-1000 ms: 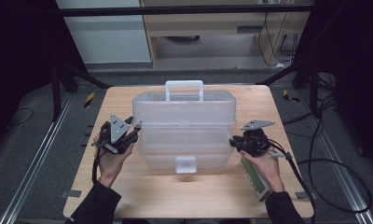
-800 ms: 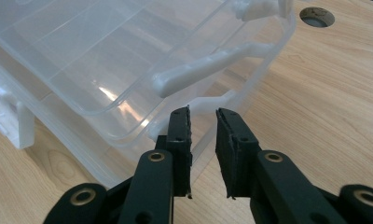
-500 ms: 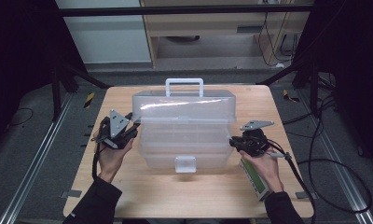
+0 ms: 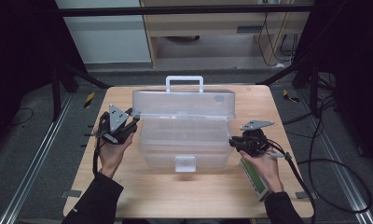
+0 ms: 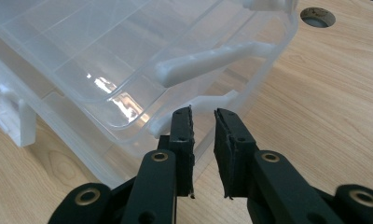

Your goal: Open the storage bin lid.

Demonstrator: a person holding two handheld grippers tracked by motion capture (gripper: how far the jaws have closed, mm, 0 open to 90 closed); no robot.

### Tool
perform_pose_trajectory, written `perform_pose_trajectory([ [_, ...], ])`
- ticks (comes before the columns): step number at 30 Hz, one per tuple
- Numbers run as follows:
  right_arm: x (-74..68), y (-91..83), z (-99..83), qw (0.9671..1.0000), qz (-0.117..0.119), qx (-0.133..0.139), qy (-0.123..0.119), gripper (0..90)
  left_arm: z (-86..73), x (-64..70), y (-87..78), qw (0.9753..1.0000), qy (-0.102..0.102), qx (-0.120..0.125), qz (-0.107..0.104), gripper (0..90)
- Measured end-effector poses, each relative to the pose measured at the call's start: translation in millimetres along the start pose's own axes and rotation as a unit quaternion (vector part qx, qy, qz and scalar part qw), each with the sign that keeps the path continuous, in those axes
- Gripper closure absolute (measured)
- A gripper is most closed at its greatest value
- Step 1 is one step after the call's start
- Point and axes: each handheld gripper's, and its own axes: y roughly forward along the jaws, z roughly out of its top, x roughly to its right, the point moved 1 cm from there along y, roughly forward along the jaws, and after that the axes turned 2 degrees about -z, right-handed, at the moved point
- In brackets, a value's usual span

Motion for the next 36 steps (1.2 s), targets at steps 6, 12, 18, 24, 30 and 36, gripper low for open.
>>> perform_pose_trajectory([
  [6,-0.6,0.2,0.1,1.0,0.0,0.001,0.004,77.2,1.5,0.9,2.3,0.9999,0.006,-0.003,0.013,69.5],
  [12,-0.6,0.3,0.2,1.0,-0.001,0.0,0.008,77.2,3.3,-0.2,4.5,0.9997,0.008,-0.01,0.019,73.4],
  [18,-0.7,0.2,0.4,0.9999,-0.002,-0.003,0.013,77.3,4.4,-1.5,4.9,0.9998,0.004,-0.01,0.016,73.3],
  [24,-0.4,0.7,0.5,0.9999,-0.008,0.0,0.014,77.8,5.0,0.7,4.6,0.9996,0.014,-0.011,0.022,74.8],
  [30,-0.5,0.7,0.6,0.9996,-0.017,0.001,0.023,78.4,5.0,4.1,3.1,0.9995,0.015,-0.012,0.025,74.9],
  [36,-1.0,-1.2,1.0,0.9992,-0.019,-0.003,0.035,77.3,6.1,5.2,3.0,0.9993,0.018,-0.016,0.028,75.4],
])
